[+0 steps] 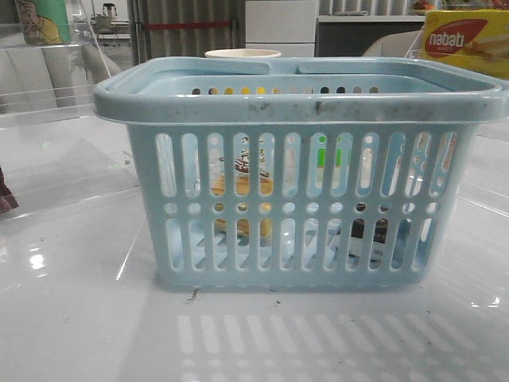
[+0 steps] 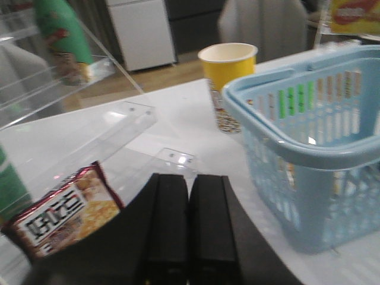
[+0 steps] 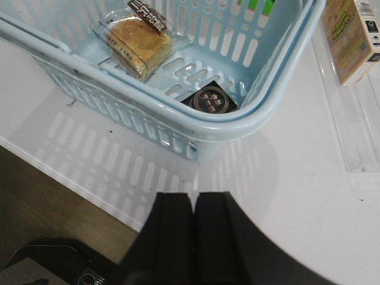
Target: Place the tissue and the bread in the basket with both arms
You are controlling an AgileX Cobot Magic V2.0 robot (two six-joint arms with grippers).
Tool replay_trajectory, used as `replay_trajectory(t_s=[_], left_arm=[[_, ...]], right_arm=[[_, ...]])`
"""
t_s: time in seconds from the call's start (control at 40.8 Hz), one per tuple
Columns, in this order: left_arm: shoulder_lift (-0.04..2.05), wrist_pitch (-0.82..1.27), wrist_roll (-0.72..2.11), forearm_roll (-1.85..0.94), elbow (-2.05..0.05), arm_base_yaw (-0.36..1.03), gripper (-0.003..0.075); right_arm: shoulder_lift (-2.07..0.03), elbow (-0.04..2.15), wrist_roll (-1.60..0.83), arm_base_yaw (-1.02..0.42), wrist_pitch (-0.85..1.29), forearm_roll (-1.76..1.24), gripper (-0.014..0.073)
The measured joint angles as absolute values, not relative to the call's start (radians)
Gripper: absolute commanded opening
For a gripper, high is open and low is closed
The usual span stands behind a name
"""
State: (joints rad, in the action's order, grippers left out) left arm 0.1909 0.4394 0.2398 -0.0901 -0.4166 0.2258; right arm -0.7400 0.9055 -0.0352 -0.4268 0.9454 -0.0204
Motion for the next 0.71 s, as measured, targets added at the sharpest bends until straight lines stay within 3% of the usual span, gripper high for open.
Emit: replay_trajectory(t_s=[0.319,0.711], left_arm=[[0.095,0.324,0.240,-0.090,-0.177,-0.009,0.0091],[-0.007,0.155,0.093,0.016,0.008,-0.029,0.0091]], right_arm=[[-0.740,0.906,-0.035,-0.427,0.945,-0.020,0.0069],[-0.740,0.906,-0.035,-0.427,0.945,-0.019,0.0069]])
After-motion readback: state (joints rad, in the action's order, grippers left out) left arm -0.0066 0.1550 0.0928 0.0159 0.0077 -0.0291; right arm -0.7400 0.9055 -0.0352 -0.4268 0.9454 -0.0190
